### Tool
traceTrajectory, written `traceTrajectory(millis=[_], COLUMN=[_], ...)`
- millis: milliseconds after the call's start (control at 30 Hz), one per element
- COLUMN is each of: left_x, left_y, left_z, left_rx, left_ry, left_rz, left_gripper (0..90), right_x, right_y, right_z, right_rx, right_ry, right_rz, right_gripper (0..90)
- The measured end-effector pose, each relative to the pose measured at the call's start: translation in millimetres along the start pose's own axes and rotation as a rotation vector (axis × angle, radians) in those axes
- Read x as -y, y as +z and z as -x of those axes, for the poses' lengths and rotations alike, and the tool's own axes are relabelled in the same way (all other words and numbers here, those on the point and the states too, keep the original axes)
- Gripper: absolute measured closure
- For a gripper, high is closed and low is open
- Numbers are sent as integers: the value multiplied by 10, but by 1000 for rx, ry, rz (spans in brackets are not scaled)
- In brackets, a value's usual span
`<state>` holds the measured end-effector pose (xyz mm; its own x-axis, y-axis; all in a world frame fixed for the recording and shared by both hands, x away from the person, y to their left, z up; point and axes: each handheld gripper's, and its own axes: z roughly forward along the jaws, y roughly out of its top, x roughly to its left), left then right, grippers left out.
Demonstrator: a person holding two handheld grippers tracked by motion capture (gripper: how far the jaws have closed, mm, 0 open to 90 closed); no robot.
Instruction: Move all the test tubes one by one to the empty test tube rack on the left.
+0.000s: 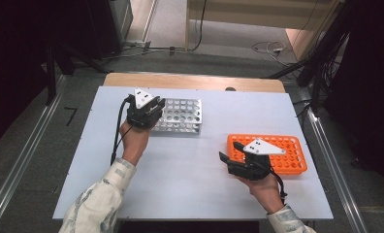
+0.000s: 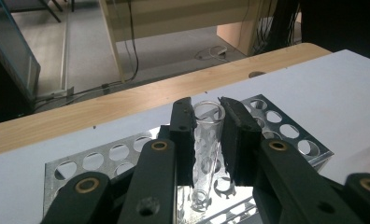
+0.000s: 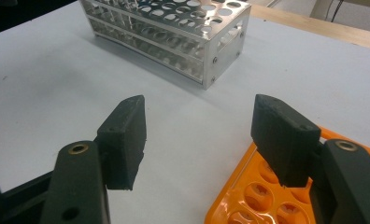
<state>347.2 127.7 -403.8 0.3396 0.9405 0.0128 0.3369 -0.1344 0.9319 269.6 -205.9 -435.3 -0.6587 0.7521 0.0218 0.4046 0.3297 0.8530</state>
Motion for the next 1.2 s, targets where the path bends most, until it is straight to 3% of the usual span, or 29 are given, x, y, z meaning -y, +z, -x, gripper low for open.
traceTrajectory(millis=[233, 633, 1200], left_x=[98, 214, 202], left_y=[41, 120, 96], left_z=[33, 33, 39], left_rx=[-4, -5, 8], left_ry=[23, 17, 2], left_rz=[-16, -57, -55], left_gripper=[753, 751, 737], right_x=[6, 12, 15], right_y=[9, 17, 17], right_z=[0, -4, -9], right_rx=[0, 2, 2], right_ry=[-5, -8, -7], right_rz=[-4, -9, -9], right_gripper=[342, 342, 343])
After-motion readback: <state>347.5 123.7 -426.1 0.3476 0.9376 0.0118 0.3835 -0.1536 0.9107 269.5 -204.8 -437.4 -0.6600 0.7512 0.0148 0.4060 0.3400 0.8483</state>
